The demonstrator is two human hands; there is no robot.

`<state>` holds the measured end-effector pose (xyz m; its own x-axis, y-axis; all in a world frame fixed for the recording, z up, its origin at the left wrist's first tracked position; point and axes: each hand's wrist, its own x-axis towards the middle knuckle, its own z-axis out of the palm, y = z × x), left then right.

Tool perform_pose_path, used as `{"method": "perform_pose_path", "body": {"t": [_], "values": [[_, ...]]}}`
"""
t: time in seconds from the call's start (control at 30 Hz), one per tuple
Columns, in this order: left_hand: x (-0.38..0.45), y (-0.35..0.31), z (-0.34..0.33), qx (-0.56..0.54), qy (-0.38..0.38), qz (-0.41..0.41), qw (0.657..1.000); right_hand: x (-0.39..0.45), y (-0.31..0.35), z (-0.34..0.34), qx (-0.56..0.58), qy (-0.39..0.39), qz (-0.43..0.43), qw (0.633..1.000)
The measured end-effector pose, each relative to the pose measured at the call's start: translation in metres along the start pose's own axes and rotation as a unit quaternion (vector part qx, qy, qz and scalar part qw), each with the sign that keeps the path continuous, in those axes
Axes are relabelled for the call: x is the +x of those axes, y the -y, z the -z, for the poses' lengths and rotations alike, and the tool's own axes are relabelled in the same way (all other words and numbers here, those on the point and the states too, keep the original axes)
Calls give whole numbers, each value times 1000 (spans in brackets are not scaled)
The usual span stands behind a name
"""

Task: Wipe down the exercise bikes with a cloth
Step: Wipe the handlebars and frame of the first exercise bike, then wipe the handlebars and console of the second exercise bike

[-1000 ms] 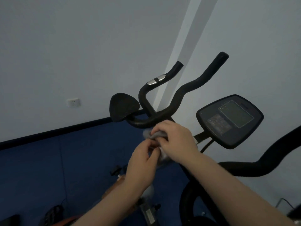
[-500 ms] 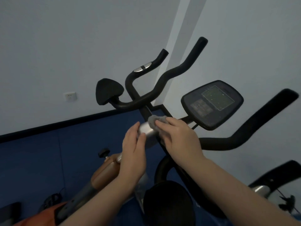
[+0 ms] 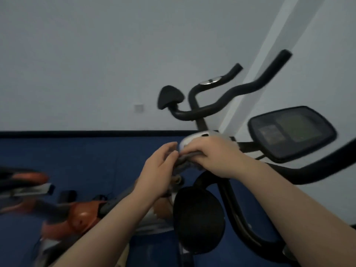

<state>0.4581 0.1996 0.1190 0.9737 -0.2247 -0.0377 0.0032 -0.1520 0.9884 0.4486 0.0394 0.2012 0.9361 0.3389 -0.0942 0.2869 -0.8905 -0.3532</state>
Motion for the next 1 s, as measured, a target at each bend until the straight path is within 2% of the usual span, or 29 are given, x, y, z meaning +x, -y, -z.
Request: {"method": "perform_pose_path", "body": {"t": [0.17, 0.43, 0.63, 0.73, 0.83, 0.93, 1.0], "values": [[-45, 24, 78, 109, -123, 39, 986, 42, 45, -28, 45, 45, 60, 996], [-151, 57, 201, 99, -286, 125, 945, 60, 149, -90, 36, 47, 113, 992], [-267, 81, 275, 141, -325, 162, 921, 39, 271, -162, 37, 85, 160, 983], [-341, 93, 320, 165, -323, 195, 911, 14, 338, -203, 66, 99, 173, 978], [-408, 105, 367, 177, -358, 211, 892, -11, 398, -245, 95, 114, 197, 969], [-460, 117, 402, 163, -400, 229, 872, -32, 448, -278, 117, 116, 212, 963], [-483, 125, 415, 155, -401, 241, 870, -41, 472, -292, 130, 119, 215, 961]]}}
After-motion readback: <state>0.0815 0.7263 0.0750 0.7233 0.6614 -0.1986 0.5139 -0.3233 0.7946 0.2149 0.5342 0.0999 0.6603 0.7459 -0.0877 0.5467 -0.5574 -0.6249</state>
